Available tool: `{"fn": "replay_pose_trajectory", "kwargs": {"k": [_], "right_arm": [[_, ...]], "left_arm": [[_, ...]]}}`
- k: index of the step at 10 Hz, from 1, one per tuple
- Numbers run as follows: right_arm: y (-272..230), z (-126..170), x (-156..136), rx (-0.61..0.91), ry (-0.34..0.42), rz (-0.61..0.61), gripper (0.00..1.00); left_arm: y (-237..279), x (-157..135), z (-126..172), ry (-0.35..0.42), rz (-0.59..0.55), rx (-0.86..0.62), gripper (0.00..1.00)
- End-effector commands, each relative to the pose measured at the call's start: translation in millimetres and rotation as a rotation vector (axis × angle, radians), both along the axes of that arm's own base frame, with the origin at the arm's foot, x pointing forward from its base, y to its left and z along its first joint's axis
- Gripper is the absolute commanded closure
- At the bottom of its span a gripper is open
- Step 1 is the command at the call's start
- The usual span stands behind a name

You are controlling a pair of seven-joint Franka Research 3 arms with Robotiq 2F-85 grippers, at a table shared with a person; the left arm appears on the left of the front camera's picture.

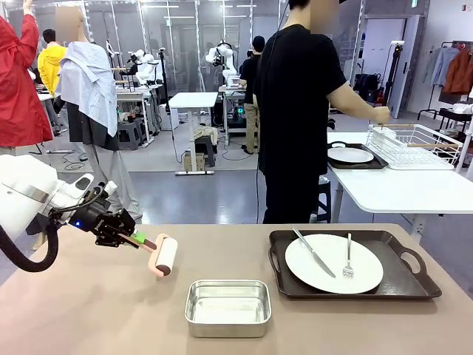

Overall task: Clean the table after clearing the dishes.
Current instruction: When the left (or right) Handle tray is removed, use the left hand (or right hand) to clean the left (or right) side of the table with the Lint Roller.

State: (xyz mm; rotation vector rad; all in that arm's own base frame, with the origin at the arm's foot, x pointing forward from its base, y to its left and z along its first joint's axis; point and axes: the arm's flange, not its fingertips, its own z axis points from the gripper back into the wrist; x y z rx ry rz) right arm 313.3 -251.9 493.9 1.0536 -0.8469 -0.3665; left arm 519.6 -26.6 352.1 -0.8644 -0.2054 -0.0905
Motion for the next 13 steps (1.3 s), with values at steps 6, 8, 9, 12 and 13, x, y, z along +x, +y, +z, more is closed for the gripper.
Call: {"fn": "replay_pose_trajectory", "kwargs": {"k": [6,8,9,12,13], "right_arm": [[0,2,-2,0.002,-0.017,0.005,0.00],[0,2,-2,0.002,-0.017,0.005,0.00],[0,2,-2,0.002,-0.017,0.005,0.00],[0,2,-2,0.002,-0.017,0.005,0.00],[0,2,-2,0.002,-0.017,0.005,0.00]], "left_arm": [[13,21,-42,0.137,0.016,-0.118,0.80],[14,20,-56,0.156,-0.008,-0.104,0.80],[18,18,-63,0.158,-0.010,-0.111,0.80],[38,15,-71,0.179,-0.021,-0.112,0.80],[45,15,-69,0.178,-0.010,-0.110,0.80]]}}
